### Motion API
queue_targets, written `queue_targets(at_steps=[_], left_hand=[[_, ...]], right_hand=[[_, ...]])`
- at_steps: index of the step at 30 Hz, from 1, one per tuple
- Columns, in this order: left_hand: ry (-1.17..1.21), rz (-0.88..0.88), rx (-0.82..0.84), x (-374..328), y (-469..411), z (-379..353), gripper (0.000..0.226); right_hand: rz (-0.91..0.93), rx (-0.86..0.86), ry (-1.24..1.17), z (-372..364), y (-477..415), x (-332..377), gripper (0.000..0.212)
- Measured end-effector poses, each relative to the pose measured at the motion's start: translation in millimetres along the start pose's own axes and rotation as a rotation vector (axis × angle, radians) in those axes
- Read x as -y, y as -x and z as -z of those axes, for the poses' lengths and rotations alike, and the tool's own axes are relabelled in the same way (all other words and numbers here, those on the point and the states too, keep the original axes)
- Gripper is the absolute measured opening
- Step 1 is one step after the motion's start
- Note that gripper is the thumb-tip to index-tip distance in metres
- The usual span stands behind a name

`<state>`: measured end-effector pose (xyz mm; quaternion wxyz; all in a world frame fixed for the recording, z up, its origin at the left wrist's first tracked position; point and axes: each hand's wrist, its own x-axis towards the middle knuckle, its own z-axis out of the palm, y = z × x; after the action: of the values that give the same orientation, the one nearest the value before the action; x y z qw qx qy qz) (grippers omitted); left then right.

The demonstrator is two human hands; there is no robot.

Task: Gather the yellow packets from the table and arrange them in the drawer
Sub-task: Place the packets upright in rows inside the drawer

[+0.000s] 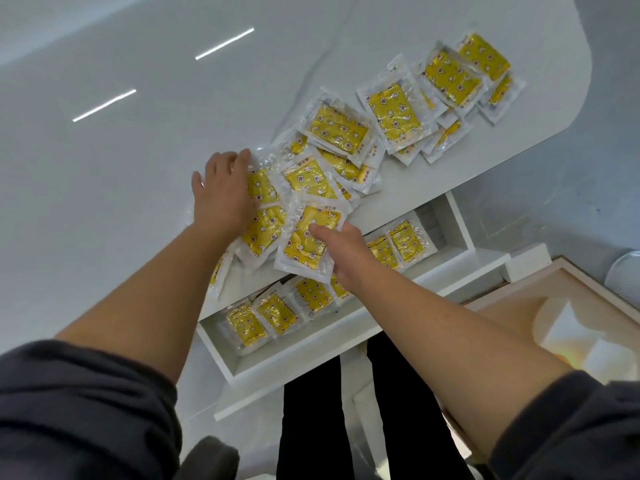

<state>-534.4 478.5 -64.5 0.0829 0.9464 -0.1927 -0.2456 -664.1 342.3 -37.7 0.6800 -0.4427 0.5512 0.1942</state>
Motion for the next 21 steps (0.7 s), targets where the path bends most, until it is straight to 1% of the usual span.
queue_targets(at_steps=[3,6,8,11,14,15,17,19,20,21], left_hand=[[-0.124,-0.012,0.042,1.7,-11.6,5.6,0.083],[-0.194,-0.002,0.08,1.6,-18.0,10.2,0.08],[-0.175,0.031,0.12,0.8,-20.2,11.7,0.073],[-0.025,0.16,0.171,3.2,-19.0,16.5,0.057],[0.111,0.269,0.179,12.4,-13.8,23.0,0.043],[0.152,0.283,0.165,14.8,-11.5,26.1,0.041],[0.26,0.292,0.082,17.9,-5.8,34.5,0.036],[0.458,0.324,-0.009,16.7,3.0,45.1,0.029],[0.615,0.354,-0.023,15.1,8.0,50.1,0.03],[0.789,0.386,0.001,12.1,14.0,55.2,0.031]], right_hand=[[0.007,0.053,-0.004,4.4,0.7,5.8,0.024],[0.009,0.078,-0.01,5.2,1.2,9.9,0.034],[0.013,0.074,-0.014,6.0,1.1,10.6,0.036],[0.012,0.078,-0.026,6.9,3.6,13.0,0.046],[-0.021,0.062,-0.009,4.7,-4.4,6.9,0.038],[-0.027,0.04,-0.009,2.1,-4.8,5.4,0.039],[-0.034,0.025,-0.017,-0.3,-2.9,4.1,0.041],[-0.038,0.041,-0.027,0.2,-2.0,5.7,0.04],[-0.044,0.057,-0.033,0.4,-0.4,7.7,0.041],[-0.045,0.058,-0.045,-0.3,1.5,10.0,0.04]])
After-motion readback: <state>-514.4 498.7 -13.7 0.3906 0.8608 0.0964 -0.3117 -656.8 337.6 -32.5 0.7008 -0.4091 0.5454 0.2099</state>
